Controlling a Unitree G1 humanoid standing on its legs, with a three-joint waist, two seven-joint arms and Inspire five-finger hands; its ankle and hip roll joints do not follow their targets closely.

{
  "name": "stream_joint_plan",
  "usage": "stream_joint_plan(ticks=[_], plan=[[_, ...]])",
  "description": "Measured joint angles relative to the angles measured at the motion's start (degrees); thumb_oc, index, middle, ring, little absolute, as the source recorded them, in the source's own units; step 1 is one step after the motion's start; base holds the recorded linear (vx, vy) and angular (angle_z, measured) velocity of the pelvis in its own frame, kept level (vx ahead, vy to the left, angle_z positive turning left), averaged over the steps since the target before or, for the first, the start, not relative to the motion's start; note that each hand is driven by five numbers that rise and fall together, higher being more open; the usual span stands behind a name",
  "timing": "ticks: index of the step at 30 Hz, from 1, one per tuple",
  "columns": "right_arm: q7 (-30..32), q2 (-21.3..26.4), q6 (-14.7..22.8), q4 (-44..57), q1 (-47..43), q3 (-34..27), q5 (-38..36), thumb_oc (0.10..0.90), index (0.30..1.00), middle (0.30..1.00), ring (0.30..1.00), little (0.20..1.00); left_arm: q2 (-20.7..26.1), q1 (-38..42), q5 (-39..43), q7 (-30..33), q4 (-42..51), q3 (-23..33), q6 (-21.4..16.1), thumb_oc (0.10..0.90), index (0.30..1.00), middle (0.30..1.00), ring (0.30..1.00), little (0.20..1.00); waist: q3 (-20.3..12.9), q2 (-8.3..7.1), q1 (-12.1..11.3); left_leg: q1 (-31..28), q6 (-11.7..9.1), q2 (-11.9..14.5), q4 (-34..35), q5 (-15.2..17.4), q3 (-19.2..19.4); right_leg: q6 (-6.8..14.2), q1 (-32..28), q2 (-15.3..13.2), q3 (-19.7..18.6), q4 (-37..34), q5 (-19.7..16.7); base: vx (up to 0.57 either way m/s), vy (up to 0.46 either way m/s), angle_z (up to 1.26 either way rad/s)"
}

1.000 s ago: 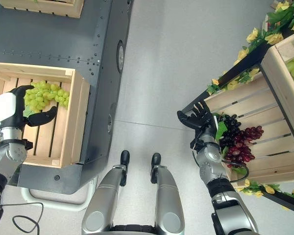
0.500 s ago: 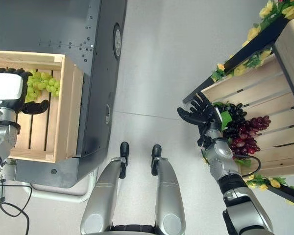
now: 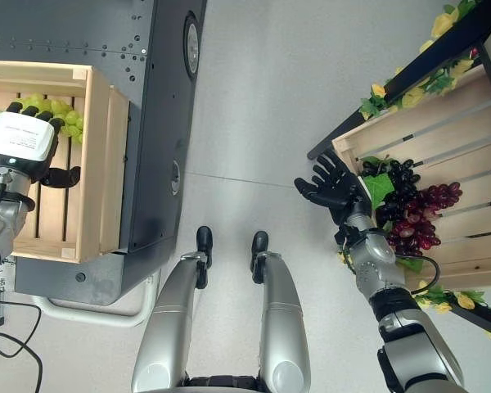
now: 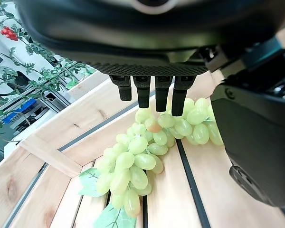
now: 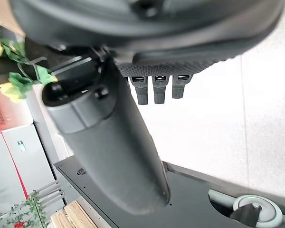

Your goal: Pick up the fruits from the basket on one side to the basket on the other side

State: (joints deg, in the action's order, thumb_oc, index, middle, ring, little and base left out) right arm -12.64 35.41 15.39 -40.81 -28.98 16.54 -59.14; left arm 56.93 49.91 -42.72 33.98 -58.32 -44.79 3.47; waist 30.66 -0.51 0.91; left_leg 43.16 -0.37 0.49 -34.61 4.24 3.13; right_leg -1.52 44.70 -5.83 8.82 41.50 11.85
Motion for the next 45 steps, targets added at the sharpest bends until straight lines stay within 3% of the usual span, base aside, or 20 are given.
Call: stream_joint_plan(ticks=[15, 25, 33, 45], plan=[[-2.8, 0.1, -0.2, 0.5, -0.8, 0.9, -2.6, 0.800, 0.900, 0.900, 0.900, 0.900, 0.0, 8.6, -1.4, 0.8, -0.7, -4.0, 8.5, 0.800, 0.900, 0.900, 0.900, 0.900, 0.0, -0.37, 0.0, 4.9, 0.3, 0.4, -3.0, 0.2, -0.1, -0.2, 4.0, -0.4, 1.1, 2.5, 0.2, 0.00, 0.005, 0.01], [-3.3, 0.1, -0.2, 0.6, -1.0, 1.9, -4.5, 0.800, 0.900, 0.900, 0.900, 0.900, 0.0, 11.2, -1.5, 1.6, -1.4, -4.5, 8.3, 0.800, 0.900, 0.900, 0.900, 0.900, -0.1, -1.10, 0.5, 5.4, 0.4, 0.4, -3.8, 0.3, -0.4, -0.2, 4.0, -0.6, 1.4, 2.9, 0.2, 0.00, 0.008, 0.00], [-3.3, 0.1, -0.4, 0.7, -1.0, 1.9, -4.8, 0.800, 0.900, 0.900, 0.900, 0.900, 0.0, 11.3, -2.6, 1.3, -0.9, -6.7, 5.3, 0.800, 0.900, 0.900, 0.900, 0.900, 0.0, -1.57, 0.6, 6.4, 0.3, 0.3, -4.0, 0.4, -0.6, 0.1, 4.8, -0.6, 1.5, 2.9, 0.3, 0.01, 0.024, 0.00], [-4.3, 0.5, -1.5, 7.3, -0.3, 2.0, -6.7, 0.800, 0.900, 0.900, 0.900, 0.900, 2.2, 15.9, -1.4, -5.3, 1.1, -7.2, 6.7, 0.800, 0.900, 0.900, 0.900, 0.900, 0.0, -1.93, 1.1, 12.4, 0.5, 0.4, -6.8, 0.7, -0.6, -0.1, 11.1, -0.5, 0.8, 5.7, 0.5, 0.01, 0.036, -0.01]])
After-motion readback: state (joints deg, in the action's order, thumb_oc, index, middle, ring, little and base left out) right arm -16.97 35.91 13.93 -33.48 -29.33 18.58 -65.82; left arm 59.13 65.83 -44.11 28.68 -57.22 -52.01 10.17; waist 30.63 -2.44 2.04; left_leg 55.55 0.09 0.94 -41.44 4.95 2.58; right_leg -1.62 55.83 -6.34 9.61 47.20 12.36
